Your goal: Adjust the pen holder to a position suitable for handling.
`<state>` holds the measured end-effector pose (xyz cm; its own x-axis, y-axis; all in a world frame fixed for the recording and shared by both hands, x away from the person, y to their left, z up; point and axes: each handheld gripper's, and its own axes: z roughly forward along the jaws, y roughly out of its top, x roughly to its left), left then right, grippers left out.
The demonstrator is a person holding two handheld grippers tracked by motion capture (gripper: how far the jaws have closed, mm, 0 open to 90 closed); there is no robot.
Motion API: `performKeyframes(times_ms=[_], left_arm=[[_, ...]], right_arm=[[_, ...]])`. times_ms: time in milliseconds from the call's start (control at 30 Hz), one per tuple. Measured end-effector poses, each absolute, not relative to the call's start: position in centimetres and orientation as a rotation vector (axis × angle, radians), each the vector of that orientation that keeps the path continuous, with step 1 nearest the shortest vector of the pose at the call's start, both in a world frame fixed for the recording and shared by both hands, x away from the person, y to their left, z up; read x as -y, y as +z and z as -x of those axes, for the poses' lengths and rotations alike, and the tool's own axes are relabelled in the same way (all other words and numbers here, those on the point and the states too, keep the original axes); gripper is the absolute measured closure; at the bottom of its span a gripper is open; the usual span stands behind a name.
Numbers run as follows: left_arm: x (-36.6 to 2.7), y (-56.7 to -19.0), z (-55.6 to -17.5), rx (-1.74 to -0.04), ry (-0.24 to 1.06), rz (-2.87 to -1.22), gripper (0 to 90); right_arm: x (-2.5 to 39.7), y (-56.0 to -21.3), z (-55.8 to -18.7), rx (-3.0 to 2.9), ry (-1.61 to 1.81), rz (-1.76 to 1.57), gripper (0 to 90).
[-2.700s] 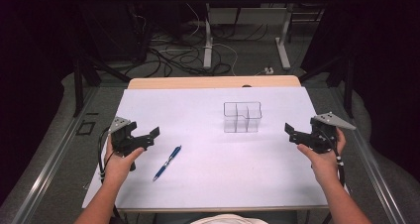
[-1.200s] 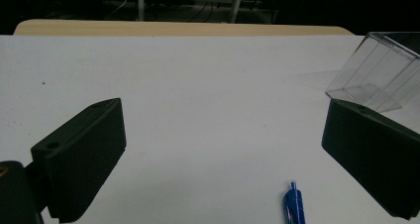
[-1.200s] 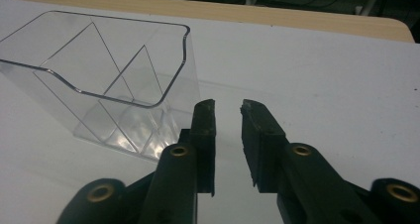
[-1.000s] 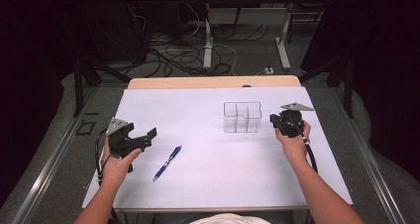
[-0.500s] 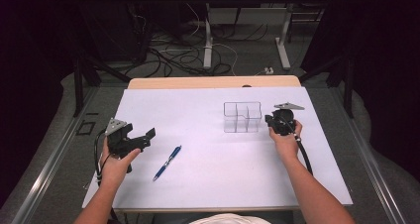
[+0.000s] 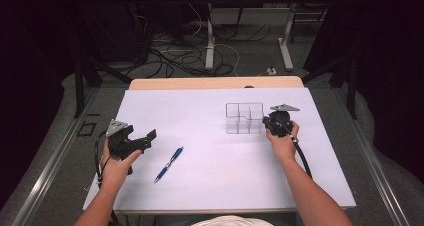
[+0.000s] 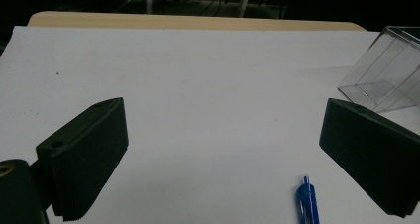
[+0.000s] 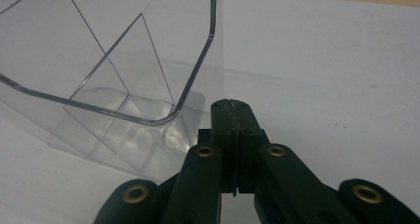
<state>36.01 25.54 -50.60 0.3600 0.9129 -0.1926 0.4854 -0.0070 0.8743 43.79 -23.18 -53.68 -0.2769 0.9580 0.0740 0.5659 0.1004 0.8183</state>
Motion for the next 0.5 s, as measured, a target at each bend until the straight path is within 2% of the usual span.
performKeyframes(times_ms=[500], left_arm=[[-25.6,-50.6,-36.0,-1.274,0.548,-1.652,4.7]], right_arm=[[20.7,-53.5,-44.2,-1.934,1.081,-1.463,90.0]])
